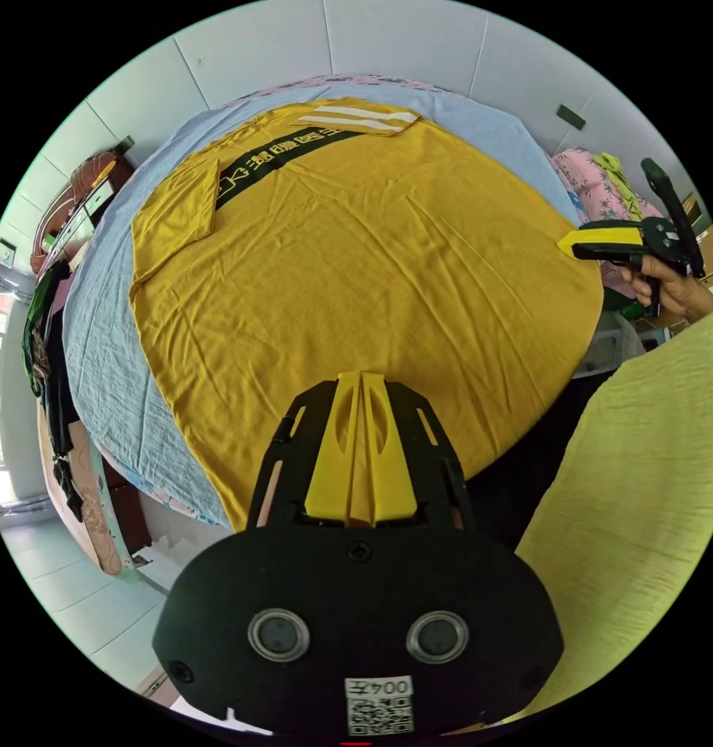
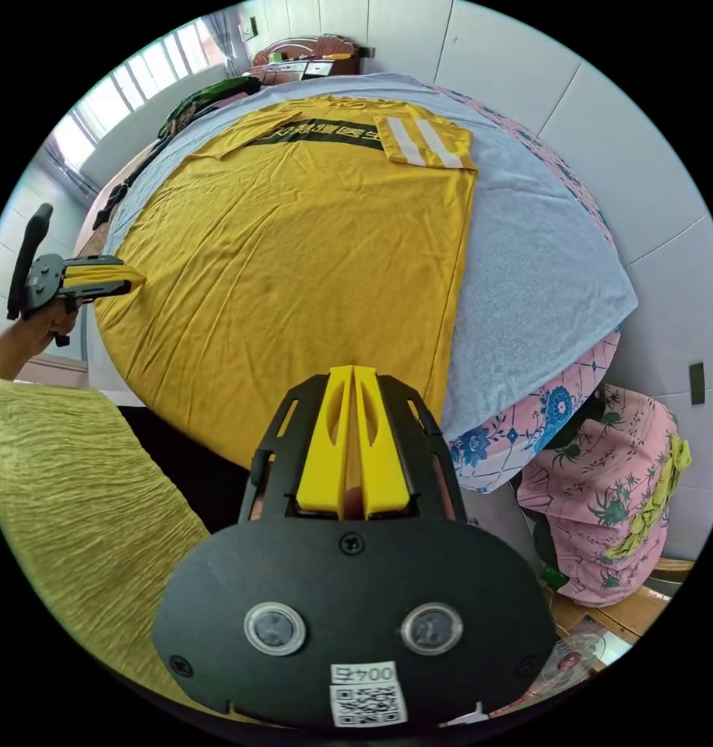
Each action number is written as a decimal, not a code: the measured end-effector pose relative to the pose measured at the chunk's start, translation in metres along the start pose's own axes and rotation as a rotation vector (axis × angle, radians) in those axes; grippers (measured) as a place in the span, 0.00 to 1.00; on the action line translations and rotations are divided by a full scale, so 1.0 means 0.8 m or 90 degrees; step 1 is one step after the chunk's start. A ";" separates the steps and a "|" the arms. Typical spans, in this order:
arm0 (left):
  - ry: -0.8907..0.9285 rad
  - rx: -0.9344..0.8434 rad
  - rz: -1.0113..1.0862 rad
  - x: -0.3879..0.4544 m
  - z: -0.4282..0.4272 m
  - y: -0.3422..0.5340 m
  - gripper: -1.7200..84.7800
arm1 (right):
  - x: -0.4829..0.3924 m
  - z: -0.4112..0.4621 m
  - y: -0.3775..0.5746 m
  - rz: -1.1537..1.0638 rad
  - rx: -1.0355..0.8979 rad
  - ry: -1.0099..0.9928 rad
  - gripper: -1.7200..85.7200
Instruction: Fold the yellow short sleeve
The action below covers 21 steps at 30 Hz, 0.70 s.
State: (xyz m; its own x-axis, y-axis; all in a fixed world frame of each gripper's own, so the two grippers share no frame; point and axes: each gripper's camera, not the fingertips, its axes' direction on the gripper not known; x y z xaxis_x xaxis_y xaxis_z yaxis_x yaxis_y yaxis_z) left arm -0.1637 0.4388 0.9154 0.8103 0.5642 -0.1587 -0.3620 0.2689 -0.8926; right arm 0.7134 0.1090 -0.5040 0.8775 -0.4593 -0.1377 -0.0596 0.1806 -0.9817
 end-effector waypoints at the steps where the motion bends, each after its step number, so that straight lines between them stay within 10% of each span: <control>1: 0.007 0.005 -0.007 0.005 -0.003 0.001 0.02 | 0.009 0.000 0.006 0.003 0.001 -0.002 0.02; 9: 0.034 -0.008 -0.020 0.040 -0.018 -0.003 0.02 | 0.116 -0.033 0.006 0.095 0.154 -0.072 0.08; 21: 0.059 -0.074 -0.216 0.081 -0.031 -0.003 0.02 | 0.259 0.014 -0.095 -0.147 0.163 -0.011 0.09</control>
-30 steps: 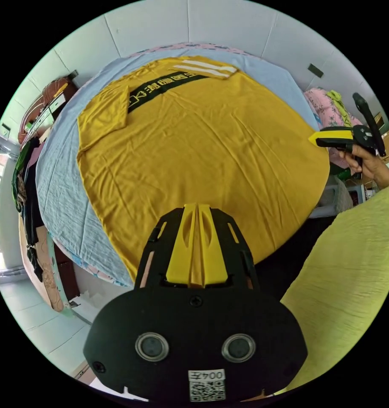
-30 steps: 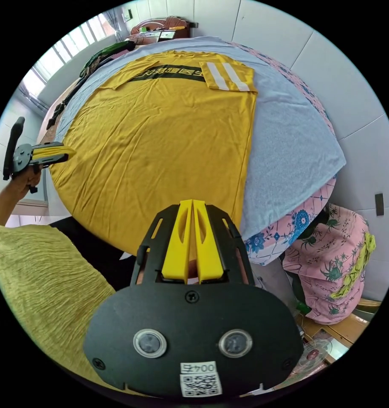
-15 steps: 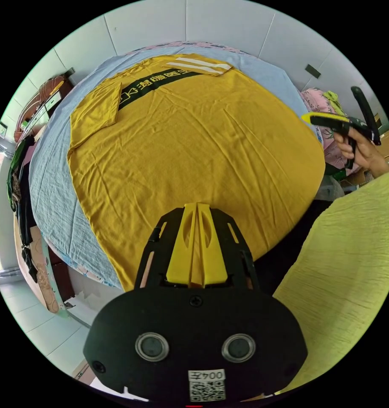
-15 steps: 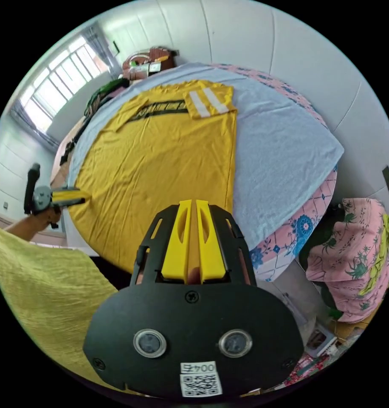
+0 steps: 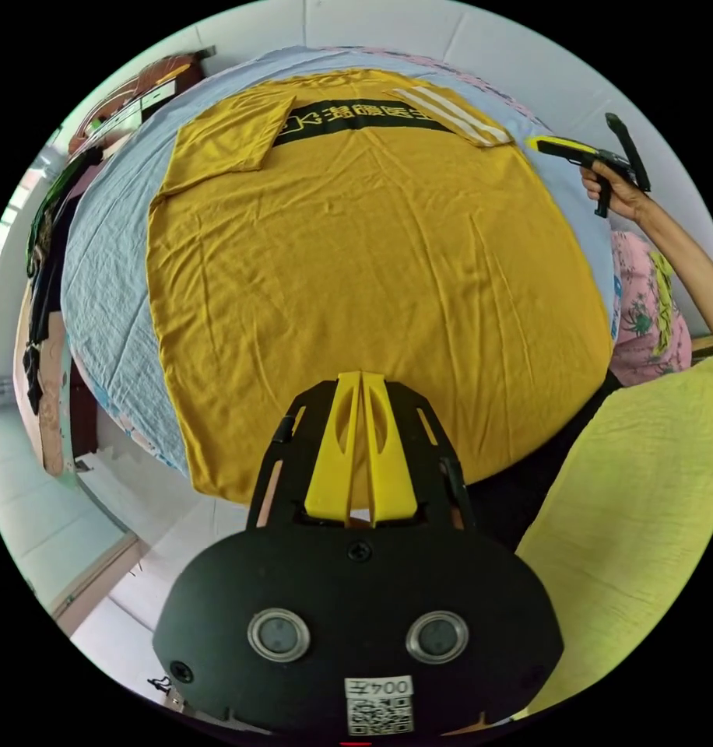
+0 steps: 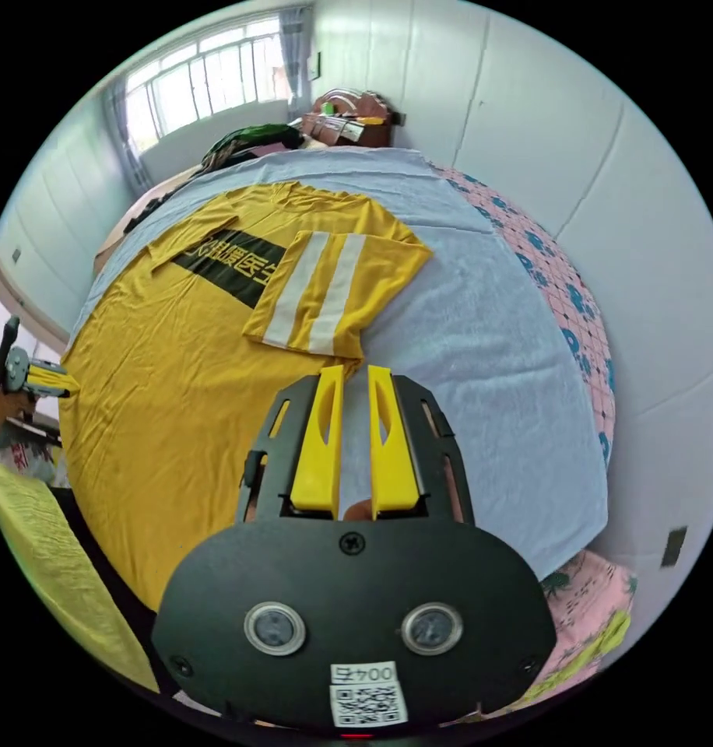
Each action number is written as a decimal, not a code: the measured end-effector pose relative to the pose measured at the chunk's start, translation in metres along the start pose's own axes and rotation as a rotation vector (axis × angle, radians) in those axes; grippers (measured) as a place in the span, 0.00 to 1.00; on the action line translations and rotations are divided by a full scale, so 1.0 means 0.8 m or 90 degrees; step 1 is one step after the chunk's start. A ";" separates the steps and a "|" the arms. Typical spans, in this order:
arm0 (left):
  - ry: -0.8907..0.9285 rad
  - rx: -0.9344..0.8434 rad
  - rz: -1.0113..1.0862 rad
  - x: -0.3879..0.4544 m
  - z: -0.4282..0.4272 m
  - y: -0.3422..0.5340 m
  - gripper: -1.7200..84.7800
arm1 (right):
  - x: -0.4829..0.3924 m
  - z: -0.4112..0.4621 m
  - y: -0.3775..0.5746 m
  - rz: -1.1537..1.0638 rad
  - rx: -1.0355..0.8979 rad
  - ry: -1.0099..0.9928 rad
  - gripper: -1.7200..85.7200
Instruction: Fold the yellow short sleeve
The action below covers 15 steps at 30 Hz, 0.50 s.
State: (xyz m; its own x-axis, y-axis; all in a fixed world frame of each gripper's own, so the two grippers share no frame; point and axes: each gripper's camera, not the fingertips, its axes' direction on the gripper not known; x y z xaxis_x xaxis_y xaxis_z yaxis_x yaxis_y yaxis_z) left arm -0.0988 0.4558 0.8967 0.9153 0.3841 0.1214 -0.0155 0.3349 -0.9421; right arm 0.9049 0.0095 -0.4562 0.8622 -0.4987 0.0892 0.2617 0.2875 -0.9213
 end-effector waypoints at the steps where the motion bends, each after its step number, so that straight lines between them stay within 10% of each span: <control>1: -0.003 -0.003 -0.009 0.004 0.000 0.003 0.02 | 0.006 0.007 0.000 -0.030 -0.006 -0.001 0.09; 15: -0.015 -0.023 -0.056 0.028 0.010 0.052 0.03 | 0.051 0.032 0.065 -0.052 -0.010 -0.032 0.01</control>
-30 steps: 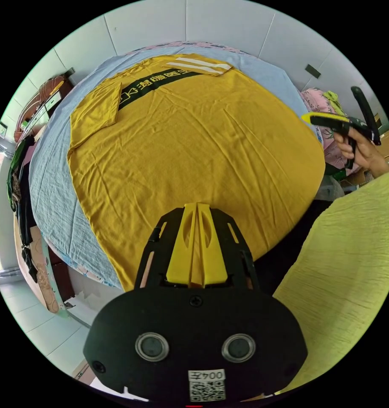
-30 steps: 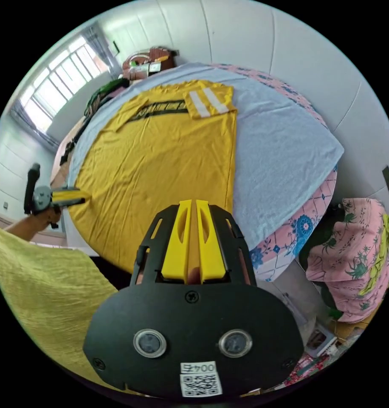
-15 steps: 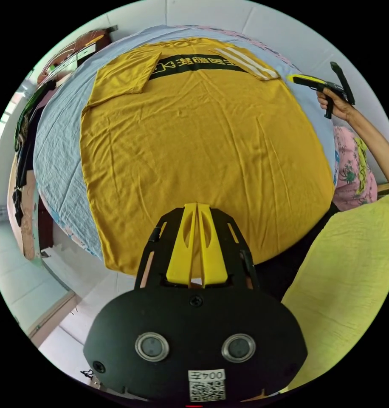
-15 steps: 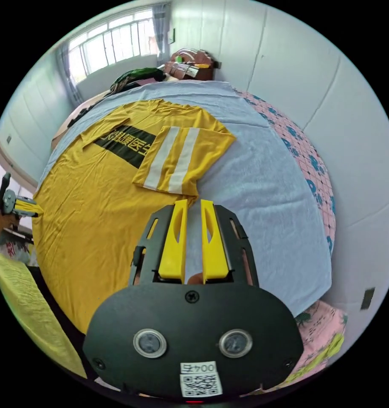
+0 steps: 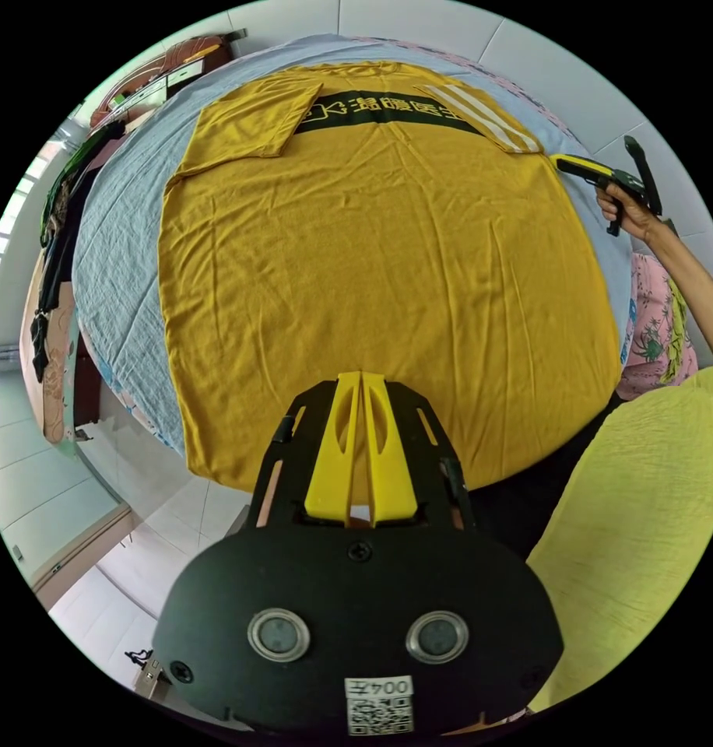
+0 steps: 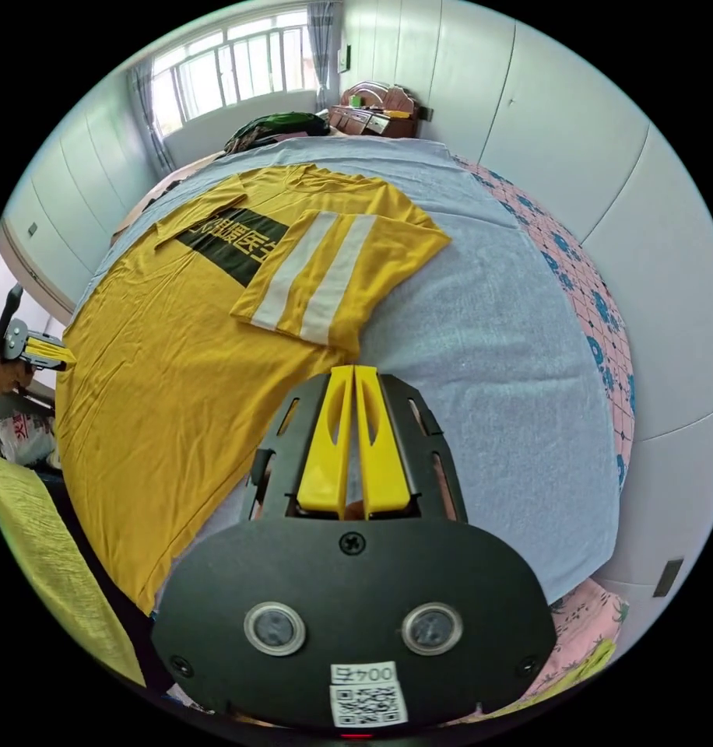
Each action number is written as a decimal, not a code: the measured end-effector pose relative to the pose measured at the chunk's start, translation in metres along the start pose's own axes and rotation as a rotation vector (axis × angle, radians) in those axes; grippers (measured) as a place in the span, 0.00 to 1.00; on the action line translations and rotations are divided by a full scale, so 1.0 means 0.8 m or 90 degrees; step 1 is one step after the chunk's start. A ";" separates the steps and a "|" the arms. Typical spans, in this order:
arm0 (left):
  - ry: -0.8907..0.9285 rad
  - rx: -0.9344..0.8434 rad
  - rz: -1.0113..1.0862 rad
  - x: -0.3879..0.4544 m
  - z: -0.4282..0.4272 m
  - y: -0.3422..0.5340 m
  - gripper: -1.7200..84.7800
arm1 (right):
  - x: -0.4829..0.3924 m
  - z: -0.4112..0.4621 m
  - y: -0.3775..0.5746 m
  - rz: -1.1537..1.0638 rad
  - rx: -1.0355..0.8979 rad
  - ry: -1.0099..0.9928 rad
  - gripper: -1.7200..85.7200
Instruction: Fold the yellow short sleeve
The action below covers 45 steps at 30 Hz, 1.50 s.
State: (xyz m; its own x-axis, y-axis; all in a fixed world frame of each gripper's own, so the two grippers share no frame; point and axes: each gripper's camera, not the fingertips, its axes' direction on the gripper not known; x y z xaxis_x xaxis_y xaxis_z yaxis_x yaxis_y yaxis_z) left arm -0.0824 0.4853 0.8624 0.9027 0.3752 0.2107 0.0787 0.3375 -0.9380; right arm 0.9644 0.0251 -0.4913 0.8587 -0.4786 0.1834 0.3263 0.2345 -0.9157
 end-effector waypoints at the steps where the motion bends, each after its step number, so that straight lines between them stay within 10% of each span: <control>1: -0.002 0.003 0.000 0.000 0.002 0.007 0.03 | 0.001 0.001 0.009 0.010 0.015 0.000 0.01; 11: -0.052 0.003 0.024 0.001 0.025 0.061 0.03 | -0.052 -0.046 0.078 0.082 -0.032 -0.209 0.01; 24: -0.040 0.067 0.123 -0.051 0.072 0.158 0.03 | -0.214 -0.012 0.210 0.028 -0.197 -0.126 0.01; 37: 0.158 0.280 0.071 -0.263 0.110 0.372 0.13 | -0.276 -0.025 0.321 0.190 -0.074 -0.126 0.12; 45: 0.176 0.164 0.075 -0.369 0.226 0.482 0.16 | -0.297 -0.056 0.423 0.345 0.043 -0.299 0.10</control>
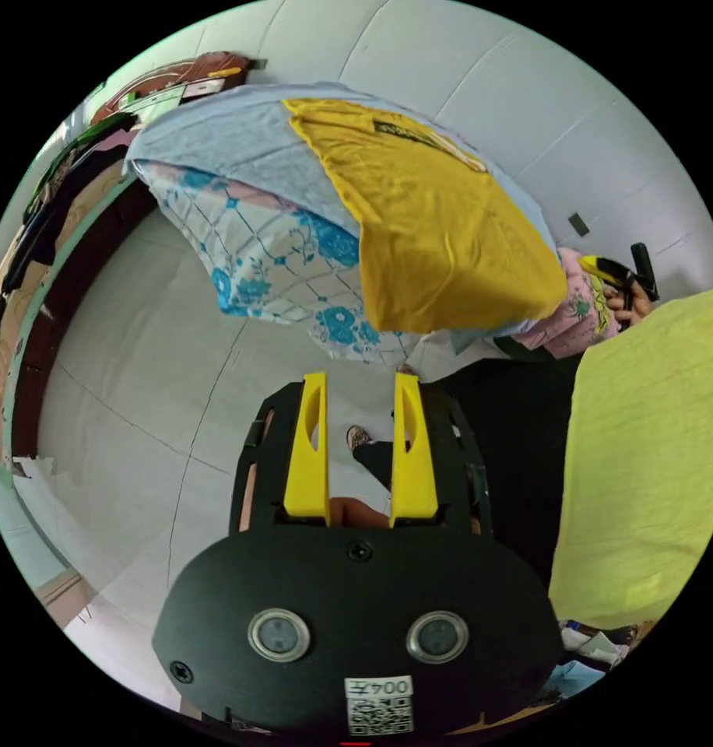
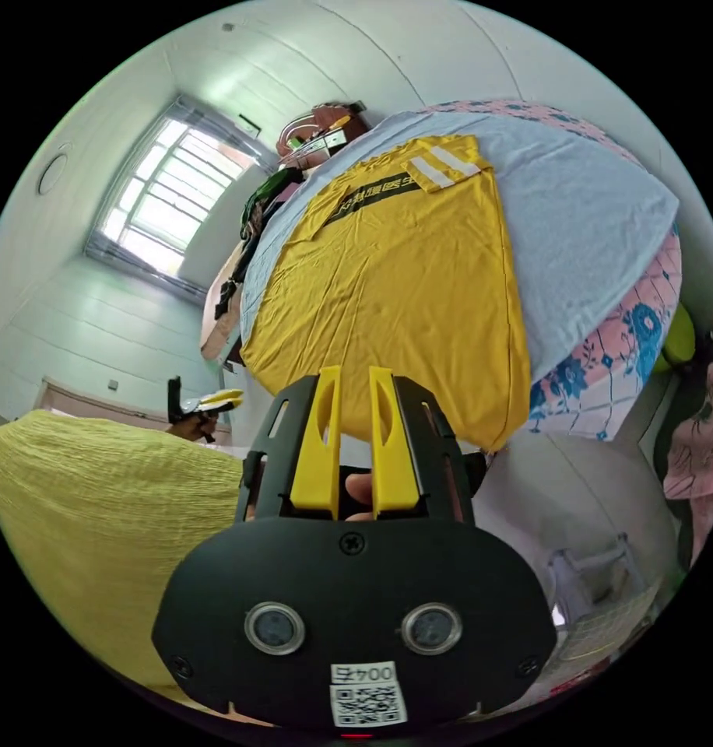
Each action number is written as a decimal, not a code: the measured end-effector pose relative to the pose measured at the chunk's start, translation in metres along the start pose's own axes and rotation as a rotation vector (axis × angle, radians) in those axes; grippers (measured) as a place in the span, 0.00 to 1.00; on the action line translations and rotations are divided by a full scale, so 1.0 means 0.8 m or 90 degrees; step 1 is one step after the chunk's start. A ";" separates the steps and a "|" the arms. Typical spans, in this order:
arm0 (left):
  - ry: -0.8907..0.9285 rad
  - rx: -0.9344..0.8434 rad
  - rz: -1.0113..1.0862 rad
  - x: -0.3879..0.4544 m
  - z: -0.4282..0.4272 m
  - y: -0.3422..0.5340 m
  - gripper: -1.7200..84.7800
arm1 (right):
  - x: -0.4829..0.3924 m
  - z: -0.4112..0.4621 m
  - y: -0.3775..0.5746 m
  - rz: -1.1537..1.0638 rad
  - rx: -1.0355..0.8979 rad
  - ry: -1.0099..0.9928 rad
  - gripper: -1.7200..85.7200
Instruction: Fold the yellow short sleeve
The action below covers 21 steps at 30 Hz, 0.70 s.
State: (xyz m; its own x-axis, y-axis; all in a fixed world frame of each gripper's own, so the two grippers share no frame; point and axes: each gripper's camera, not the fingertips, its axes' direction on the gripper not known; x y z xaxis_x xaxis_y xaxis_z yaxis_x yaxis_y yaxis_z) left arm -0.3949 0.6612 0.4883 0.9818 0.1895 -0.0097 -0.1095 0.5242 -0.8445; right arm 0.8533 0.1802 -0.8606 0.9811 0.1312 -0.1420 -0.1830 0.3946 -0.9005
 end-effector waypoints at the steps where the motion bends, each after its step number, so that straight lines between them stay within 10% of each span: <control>1: 0.006 -0.006 0.015 -0.003 0.014 0.005 0.16 | 0.002 -0.002 0.014 0.020 0.005 0.001 0.09; 21: 0.082 -0.022 0.162 -0.081 0.097 -0.007 0.14 | 0.013 -0.002 0.146 0.083 -0.021 0.076 0.07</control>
State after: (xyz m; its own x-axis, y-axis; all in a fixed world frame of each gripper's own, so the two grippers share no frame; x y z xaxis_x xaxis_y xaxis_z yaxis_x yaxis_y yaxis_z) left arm -0.4699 0.7103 0.5355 0.9354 0.2036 -0.2890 -0.3514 0.4447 -0.8239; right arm 0.8419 0.2261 -0.9681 0.9501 0.0699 -0.3040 -0.3087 0.3517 -0.8838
